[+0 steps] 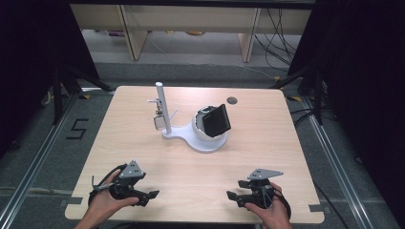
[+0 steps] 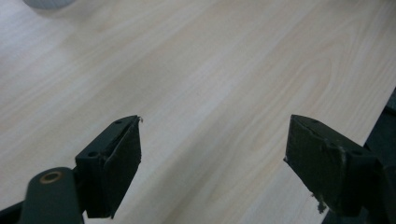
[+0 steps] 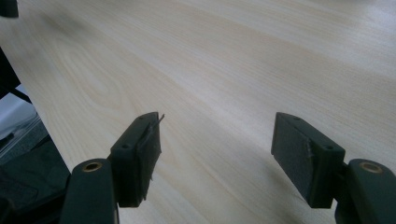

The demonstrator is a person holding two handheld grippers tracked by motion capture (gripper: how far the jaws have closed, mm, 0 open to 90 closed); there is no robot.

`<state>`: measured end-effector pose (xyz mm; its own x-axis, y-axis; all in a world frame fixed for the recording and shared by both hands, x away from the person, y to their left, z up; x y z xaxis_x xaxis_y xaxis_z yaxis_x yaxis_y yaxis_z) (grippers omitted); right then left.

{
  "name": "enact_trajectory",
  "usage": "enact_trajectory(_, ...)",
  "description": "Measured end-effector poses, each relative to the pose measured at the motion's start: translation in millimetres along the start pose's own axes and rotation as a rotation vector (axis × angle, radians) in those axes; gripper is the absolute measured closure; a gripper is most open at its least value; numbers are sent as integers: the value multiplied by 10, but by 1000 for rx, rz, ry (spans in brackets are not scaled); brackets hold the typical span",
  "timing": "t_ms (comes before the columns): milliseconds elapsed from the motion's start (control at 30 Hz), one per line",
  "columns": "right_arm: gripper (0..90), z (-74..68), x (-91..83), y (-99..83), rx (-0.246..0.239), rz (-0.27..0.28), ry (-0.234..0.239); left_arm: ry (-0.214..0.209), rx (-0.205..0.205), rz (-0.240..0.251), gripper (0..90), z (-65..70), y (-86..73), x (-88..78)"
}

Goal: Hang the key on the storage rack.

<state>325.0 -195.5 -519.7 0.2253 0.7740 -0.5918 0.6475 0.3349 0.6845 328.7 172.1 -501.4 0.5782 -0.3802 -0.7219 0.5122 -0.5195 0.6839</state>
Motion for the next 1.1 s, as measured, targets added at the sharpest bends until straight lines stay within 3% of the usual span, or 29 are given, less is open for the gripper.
enact_trajectory(233,328,-20,4,7,-3,11,4,6,-2,16,166,116,-168,29)
enact_trajectory(333,318,-39,20,3,13,21,30,28,-26,50,163,143,-208,8)
enact_trajectory(433,291,-7,2,10,-17,28,0,23,-44,71,163,177,-295,-18)
enact_trajectory(467,290,-31,2,9,13,39,9,22,-47,67,163,180,-327,-25)
enact_trajectory(500,285,-15,10,18,-7,57,17,17,-44,69,163,186,-370,-42)
enact_trajectory(567,261,6,14,25,-22,54,12,24,-79,87,162,216,-402,-41)
enact_trajectory(600,262,2,15,24,-18,46,7,41,-70,81,162,215,-430,-43)
enact_trajectory(733,261,-4,12,28,-38,57,1,40,-35,44,162,268,-526,-67)
enact_trajectory(767,258,11,10,30,-42,64,-9,58,-6,33,162,280,-552,-77)
enact_trajectory(800,258,11,10,30,-42,64,-9,58,-6,33,162,280,-552,-77)
enact_trajectory(833,257,17,12,28,-40,63,-10,61,29,21,162,272,-555,-82)
enact_trajectory(867,256,-4,12,17,-5,52,-13,48,16,38,162,288,-544,-70)
enact_trajectory(900,256,20,24,23,-38,55,-9,51,-4,42,162,294,-537,-52)
enact_trajectory(933,256,20,24,23,-38,55,-9,41,-9,45,162,297,-533,-39)
enact_trajectory(967,256,10,27,21,-32,50,2,48,-4,30,162,305,-535,-37)
enact_trajectory(1000,256,-32,34,15,6,58,8,48,21,21,162,294,-538,-39)
enact_trajectory(1033,256,-32,35,17,4,57,9,44,20,25,162,308,-538,-35)
enact_trajectory(1067,255,10,27,28,-52,49,-10,40,16,26,162,314,-537,-31)
enact_trajectory(1100,253,14,25,27,-57,46,-15,32,22,31,162,312,-531,-29)
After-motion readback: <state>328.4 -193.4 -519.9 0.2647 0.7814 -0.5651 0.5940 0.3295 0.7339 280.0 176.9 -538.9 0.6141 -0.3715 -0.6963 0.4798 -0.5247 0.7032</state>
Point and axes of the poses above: each handheld gripper's, and its own axes: x roughly forward along the jaws, y roughly out of its top, z roughly to its right, the point moved 4 cm from there along x, roughly forward along the jaws, and after that the axes turned 14 degrees about y, right-handed, at the moved point
